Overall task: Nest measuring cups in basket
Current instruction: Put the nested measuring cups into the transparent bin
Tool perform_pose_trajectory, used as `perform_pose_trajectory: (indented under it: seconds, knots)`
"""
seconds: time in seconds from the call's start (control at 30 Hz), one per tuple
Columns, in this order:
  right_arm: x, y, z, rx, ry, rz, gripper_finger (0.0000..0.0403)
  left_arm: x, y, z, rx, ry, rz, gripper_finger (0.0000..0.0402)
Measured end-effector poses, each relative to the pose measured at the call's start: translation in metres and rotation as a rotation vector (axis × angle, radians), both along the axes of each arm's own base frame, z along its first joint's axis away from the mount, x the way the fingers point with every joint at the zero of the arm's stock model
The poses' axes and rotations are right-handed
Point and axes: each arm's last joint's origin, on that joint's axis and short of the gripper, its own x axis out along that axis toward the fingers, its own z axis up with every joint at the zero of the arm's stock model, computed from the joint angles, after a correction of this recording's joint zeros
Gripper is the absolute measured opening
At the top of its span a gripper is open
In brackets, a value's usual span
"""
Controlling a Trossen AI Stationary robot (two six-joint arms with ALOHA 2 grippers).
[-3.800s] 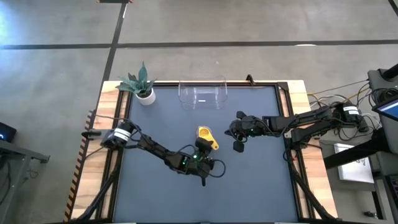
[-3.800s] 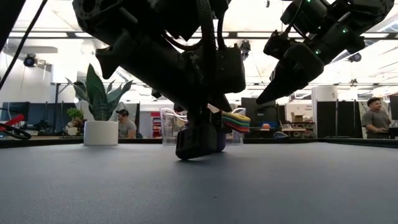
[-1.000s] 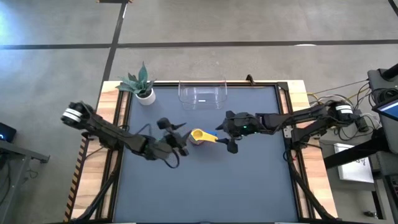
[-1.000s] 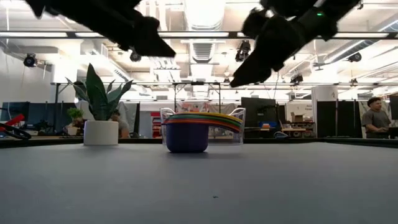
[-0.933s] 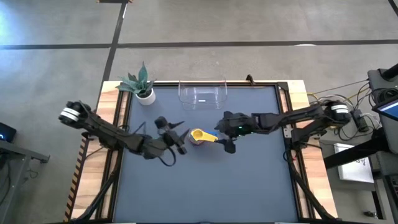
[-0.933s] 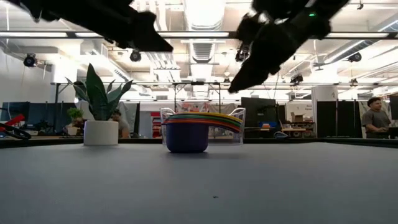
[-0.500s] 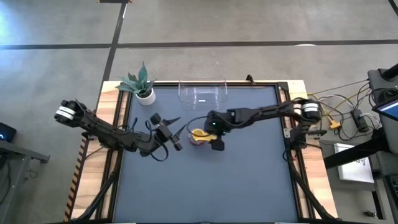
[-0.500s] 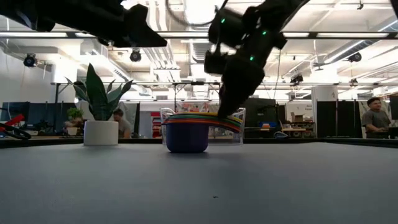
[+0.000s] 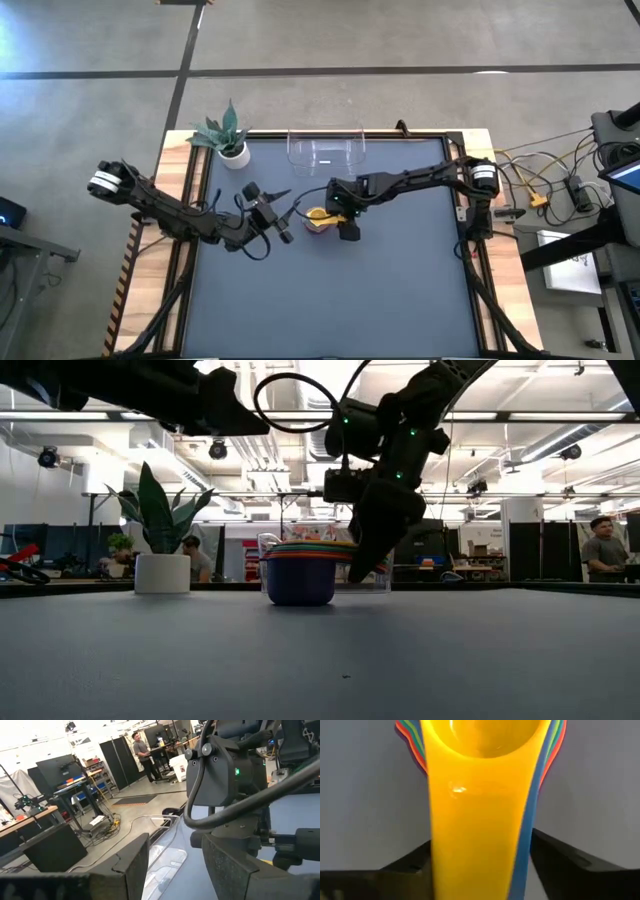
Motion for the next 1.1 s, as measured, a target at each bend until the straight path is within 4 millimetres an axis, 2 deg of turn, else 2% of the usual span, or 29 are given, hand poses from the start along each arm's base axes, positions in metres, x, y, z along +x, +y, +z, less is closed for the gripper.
perform_pose_trajectory:
  seconds: [0.17,0.23,0.43,0.53,0.67,0.77,0.93,1.1]
  knots:
    - [0.000,0.000,0.001,-0.006,-0.002,0.013,0.0153,0.000,0.000,0.000,0.000,-0.001,0.002,0.0167]
    - [-0.001,0.000,0.001,-0.008,-0.001,0.016,0.0127,0.000,0.001,0.000,-0.001,-0.002,0.003,0.0167]
    - [-0.001,0.000,0.003,-0.009,-0.001,0.016,0.0127,0.000,0.002,0.001,-0.003,-0.008,0.011,0.0167]
    - [0.000,0.000,0.010,-0.012,-0.018,0.015,0.0127,0.000,0.003,0.001,0.005,-0.004,0.014,0.0167]
    - [-0.004,0.000,0.034,-0.030,-0.085,0.012,0.0127,-0.004,0.004,0.009,0.021,-0.012,0.032,0.0167]
    - [-0.011,-0.004,0.061,-0.073,-0.158,-0.001,0.0127,-0.008,0.006,0.016,0.020,-0.035,0.037,0.0167]
    - [-0.028,-0.032,0.104,-0.171,-0.263,-0.064,0.0127,-0.014,0.007,0.015,0.016,-0.040,0.009,0.0167]
    - [-0.045,-0.086,0.131,-0.192,-0.340,-0.129,0.0127,-0.022,0.011,0.005,-0.020,-0.055,0.012,0.0167]
